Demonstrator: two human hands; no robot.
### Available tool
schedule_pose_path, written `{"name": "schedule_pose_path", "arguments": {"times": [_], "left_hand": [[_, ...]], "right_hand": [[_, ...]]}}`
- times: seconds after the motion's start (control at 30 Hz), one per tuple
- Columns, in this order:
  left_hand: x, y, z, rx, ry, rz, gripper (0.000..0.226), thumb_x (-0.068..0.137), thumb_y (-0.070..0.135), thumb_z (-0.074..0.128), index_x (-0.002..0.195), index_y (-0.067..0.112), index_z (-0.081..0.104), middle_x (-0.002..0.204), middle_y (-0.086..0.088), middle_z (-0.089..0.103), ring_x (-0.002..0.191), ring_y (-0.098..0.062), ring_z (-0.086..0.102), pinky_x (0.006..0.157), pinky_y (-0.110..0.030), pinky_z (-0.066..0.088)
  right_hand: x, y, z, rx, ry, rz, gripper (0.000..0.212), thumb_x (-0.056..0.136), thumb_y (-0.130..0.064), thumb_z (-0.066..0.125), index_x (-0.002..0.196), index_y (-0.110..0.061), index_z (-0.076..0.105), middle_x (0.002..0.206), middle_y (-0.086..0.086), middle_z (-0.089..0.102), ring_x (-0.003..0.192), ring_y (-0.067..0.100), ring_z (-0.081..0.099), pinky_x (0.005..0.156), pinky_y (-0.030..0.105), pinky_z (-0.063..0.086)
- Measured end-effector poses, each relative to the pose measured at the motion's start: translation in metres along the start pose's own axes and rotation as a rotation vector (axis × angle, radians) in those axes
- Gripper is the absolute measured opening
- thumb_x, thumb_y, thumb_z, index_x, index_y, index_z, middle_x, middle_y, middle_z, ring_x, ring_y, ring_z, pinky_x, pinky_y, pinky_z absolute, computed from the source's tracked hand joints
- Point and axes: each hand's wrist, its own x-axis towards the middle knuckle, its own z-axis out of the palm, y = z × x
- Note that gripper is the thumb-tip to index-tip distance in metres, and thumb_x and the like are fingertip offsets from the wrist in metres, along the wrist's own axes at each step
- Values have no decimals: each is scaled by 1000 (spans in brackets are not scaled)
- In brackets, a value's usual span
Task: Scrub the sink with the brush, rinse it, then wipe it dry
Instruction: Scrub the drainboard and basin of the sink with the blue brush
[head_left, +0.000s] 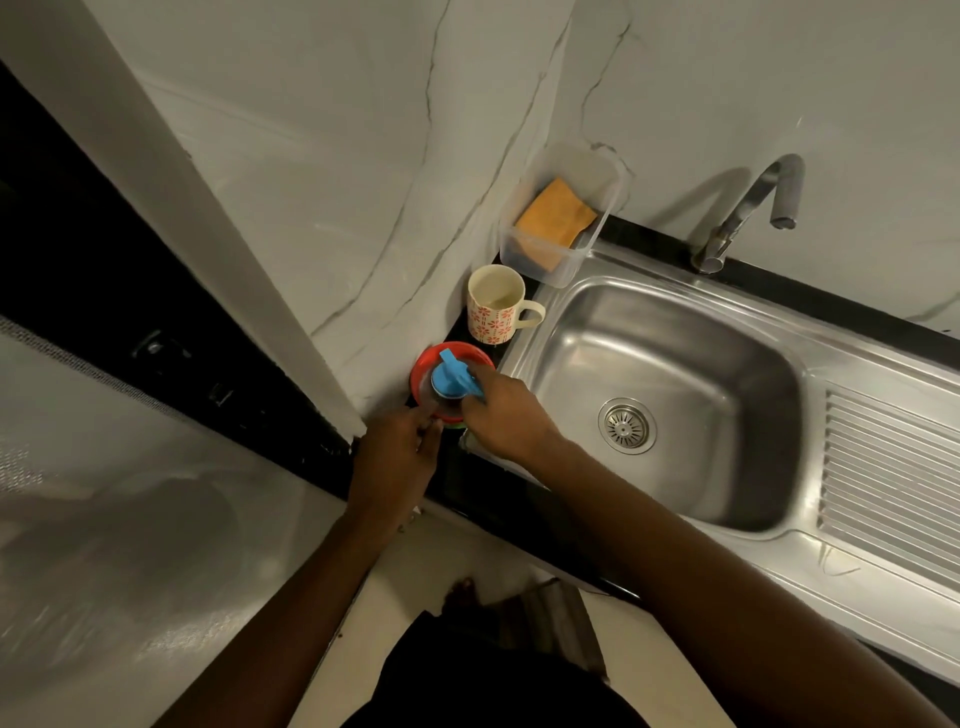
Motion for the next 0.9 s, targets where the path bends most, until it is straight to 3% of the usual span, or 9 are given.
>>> {"name": "schedule_pose_path", "arguments": {"times": [0.23,0.3,0.37,0.5,0.6,0.7,0.9], "left_hand": [[9,-7,6,2,36,29,11,100,33,64,98,25,71,91,12,69,84,-4,64,84,-32,59],[8,-10,9,-11,49,14,12,100,38,64,98,27,70,91,13,70,86,-3,66,85,-33,60],[6,-13,10,-19,76,13,14,99,39,66,99,26,69,92,12,71,87,-4,67,85,-35,60],[4,-8,8,-3,122,72,14,98,34,70,105,21,70,98,6,73,91,-7,68,86,-35,62],[2,-6,6,-8,116,98,19,98,33,70,112,20,70,102,5,74,91,-8,69,83,-35,63],[-2,-2,5,-18,97,78,24,99,35,68,116,19,71,105,4,75,92,-10,69,83,-37,63],[-8,19,3,-1,70,115,17,97,26,71,110,16,74,97,3,75,84,-10,68,76,-33,63]], "right_hand": [[15,-6,-1,-108,-46,-56,37,106,-27,54,140,-14,58,132,7,68,116,23,64,99,34,49],[15,-7,-10,-84,-28,-48,36,106,-28,51,139,-13,59,128,8,69,110,23,64,93,33,52],[13,-7,-21,-24,9,-30,35,107,-24,47,136,-14,63,116,5,70,95,19,64,76,31,50],[-6,1,-51,241,8,29,22,106,-18,47,108,-15,68,84,1,64,68,14,57,61,29,44],[-28,15,-69,362,-25,82,22,108,-19,47,112,-17,69,86,3,70,62,11,60,54,27,50],[-48,36,-82,392,-46,139,23,109,-17,47,118,-16,68,90,2,73,64,12,62,57,27,53],[-56,79,-68,223,-13,263,19,101,-17,55,109,-18,71,107,9,76,72,15,64,63,32,49]]}}
